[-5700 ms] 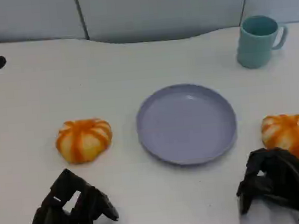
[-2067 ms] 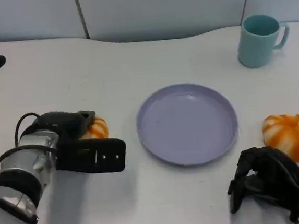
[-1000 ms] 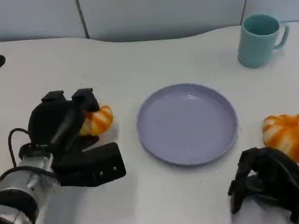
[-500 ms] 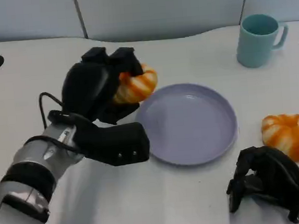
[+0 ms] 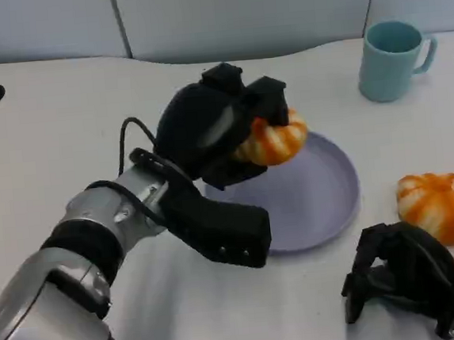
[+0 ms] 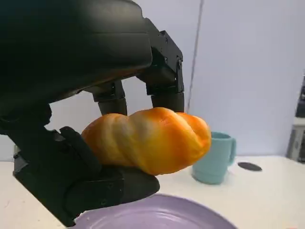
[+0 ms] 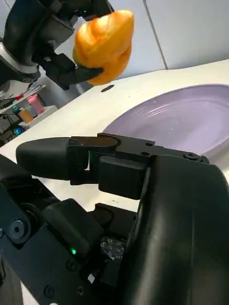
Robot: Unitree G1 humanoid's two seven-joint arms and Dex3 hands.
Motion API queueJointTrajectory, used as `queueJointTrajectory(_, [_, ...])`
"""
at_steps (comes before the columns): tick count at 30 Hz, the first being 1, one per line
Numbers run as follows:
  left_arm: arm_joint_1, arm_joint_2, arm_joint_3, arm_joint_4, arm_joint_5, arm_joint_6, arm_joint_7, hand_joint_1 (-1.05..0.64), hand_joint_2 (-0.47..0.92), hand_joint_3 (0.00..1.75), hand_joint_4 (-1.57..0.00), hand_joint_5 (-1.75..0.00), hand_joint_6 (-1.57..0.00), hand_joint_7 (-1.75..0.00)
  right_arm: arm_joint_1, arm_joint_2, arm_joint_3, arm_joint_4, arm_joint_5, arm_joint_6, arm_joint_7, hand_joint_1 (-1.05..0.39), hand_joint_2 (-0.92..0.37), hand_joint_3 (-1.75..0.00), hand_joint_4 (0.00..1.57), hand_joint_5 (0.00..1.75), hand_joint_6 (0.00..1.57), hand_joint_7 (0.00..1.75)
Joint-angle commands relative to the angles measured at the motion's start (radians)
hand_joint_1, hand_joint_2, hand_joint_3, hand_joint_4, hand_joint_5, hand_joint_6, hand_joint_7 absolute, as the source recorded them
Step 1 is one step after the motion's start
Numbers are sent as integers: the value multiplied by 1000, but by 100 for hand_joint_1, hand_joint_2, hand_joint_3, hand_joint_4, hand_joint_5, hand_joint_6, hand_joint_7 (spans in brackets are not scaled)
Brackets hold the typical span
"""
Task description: Grasp the bread from the table and place it into the plate.
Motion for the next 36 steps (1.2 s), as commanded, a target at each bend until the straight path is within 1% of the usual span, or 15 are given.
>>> queueJointTrajectory(1, [-22,-12,-24,24,17,-2,20,-27,57,116,-100,-175,-79,-175,38,-4,9,-5,-8,20,-8,-105,-50,-1,157,69,157,49])
queueJointTrajectory(4, [-16,-9,-17,36,-7,-35,-47,-26,58,126,-97,-175,-77,-175,46,-2,9,-21,-2,38,-16,-105,-49,0,157,69,157,49])
queueJointTrajectory(6, [-15,-4,-4,42,-34,-45,-131,-27,56,123,-85,-170,-67,-164,51,-2,11,-33,-2,48,-18,-105,-49,0,157,69,157,49])
queueJointTrajectory(8, [-11,-2,20,44,-73,-61,-226,-29,64,95,-77,-147,-65,-123,55,-4,13,-40,-3,50,-15,-105,-49,0,157,69,157,48])
queueJointTrajectory(10, [-10,-2,39,43,-109,-53,-330,-31,71,78,-69,-127,-61,-92,57,-4,16,-46,-7,50,-19,-105,-50,-1,157,69,157,48])
queueJointTrajectory(11, [-11,-2,48,41,-126,-43,-387,-32,73,67,-63,-129,-56,-76,57,-5,17,-46,-8,49,-19,-105,-50,-1,157,69,157,48])
queueJointTrajectory(12, [-11,-2,56,37,-138,-35,-431,-35,78,49,-51,-126,-46,-58,57,-5,17,-44,-7,47,-17,-105,-50,0,157,69,157,48])
queueJointTrajectory(14, [-10,-4,64,28,-154,-14,-497,-39,87,26,-43,-118,-38,-46,59,-4,18,-45,-7,44,-21,-105,-50,0,157,69,157,48])
queueJointTrajectory(15, [-12,-5,64,25,-158,2,-534,-46,90,20,-28,-98,-26,-38,61,-3,19,-51,-10,46,-29,-105,-50,0,157,69,157,48])
queueJointTrajectory(19, [-18,-6,59,11,-169,62,-665,-65,92,21,-4,-64,-6,-32,61,-4,24,-55,-12,47,-40,-105,-50,0,157,70,157,49])
queueJointTrajectory(22, [-22,-8,50,1,-166,108,-752,-82,92,31,0,-24,-1,-17,58,-4,25,-51,-12,45,-42,-105,-50,0,157,70,157,50])
queueJointTrajectory(24, [-23,-5,41,-12,-154,132,-783,-94,92,40,0,-5,0,-4,57,-5,26,-49,-14,37,-43,-105,-50,0,157,70,157,50])
queueJointTrajectory(27, [-17,2,36,-33,-151,149,-793,-100,92,49,0,0,0,0,57,-6,28,-46,-16,26,-41,-105,-51,-1,157,70,157,50])
queueJointTrajectory(30, [-5,11,49,-51,-164,147,-773,-101,92,52,0,0,0,0,56,-8,28,-47,-13,37,-41,-105,-50,0,157,70,157,49])
queueJointTrajectory(36, [79,39,173,-110,-292,56,-701,-95,92,49,0,0,0,0,51,-12,21,-42,-2,48,-32,-105,-49,0,157,70,157,49])
